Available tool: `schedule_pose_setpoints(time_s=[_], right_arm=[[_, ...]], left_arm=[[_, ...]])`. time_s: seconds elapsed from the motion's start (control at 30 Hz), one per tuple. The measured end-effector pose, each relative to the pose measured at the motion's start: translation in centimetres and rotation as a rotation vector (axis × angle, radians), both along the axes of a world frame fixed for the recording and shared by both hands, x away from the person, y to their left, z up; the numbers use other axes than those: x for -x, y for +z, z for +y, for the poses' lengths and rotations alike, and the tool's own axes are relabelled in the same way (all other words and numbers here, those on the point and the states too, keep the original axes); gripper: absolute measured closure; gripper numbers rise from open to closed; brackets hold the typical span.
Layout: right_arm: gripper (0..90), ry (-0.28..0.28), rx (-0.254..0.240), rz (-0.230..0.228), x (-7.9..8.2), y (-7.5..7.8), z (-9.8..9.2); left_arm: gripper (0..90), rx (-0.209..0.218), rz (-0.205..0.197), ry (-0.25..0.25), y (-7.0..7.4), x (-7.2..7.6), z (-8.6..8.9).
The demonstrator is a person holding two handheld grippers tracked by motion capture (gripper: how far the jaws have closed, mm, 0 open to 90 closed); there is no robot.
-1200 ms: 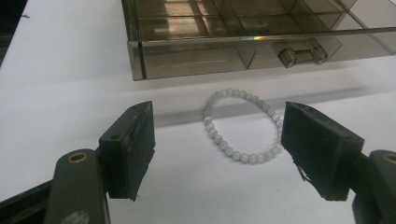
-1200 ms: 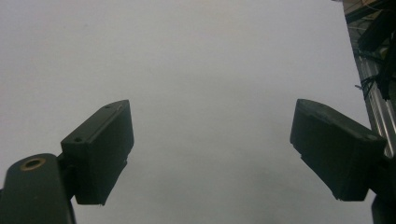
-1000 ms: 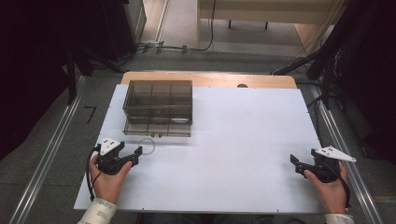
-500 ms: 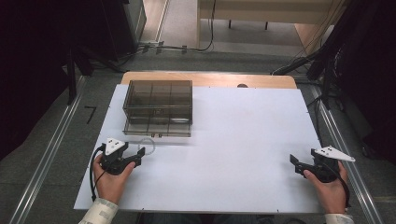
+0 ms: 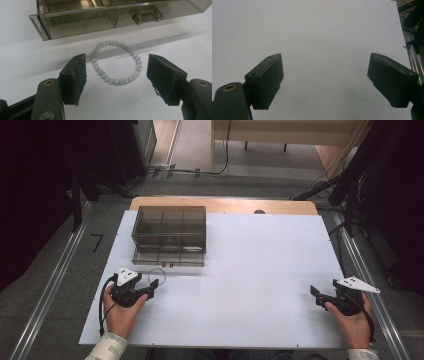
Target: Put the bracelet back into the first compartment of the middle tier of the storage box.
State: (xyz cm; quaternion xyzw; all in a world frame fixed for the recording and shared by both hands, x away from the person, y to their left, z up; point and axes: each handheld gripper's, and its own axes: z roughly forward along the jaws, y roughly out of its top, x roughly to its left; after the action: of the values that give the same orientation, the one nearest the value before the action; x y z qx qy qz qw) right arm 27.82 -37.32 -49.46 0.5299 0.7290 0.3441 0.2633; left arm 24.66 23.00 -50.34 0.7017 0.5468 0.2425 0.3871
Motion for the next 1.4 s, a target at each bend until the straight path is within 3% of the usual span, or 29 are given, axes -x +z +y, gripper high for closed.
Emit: schedule_pose_setpoints(time_s=[0.4,0.97,1.27,1.4], right_arm=[[11.8,0.004,0.000,-0.001,0.0,0.0,0.0],[11.8,0.007,0.008,0.000,-0.1,0.0,0.1],[11.8,0.005,0.012,0.000,-0.1,-0.1,0.1],[11.8,0.006,0.010,0.002,-0.1,-0.1,0.1]], left_arm=[[37.5,-0.039,0.014,-0.036,-0.3,-0.2,-0.7],[45.5,-0.056,0.020,-0.064,-0.7,-0.6,-1.2],[54.1,-0.062,0.037,-0.095,-1.0,-0.9,-1.4],[61.9,-0.068,0.049,-0.107,-1.1,-1.0,-1.5]])
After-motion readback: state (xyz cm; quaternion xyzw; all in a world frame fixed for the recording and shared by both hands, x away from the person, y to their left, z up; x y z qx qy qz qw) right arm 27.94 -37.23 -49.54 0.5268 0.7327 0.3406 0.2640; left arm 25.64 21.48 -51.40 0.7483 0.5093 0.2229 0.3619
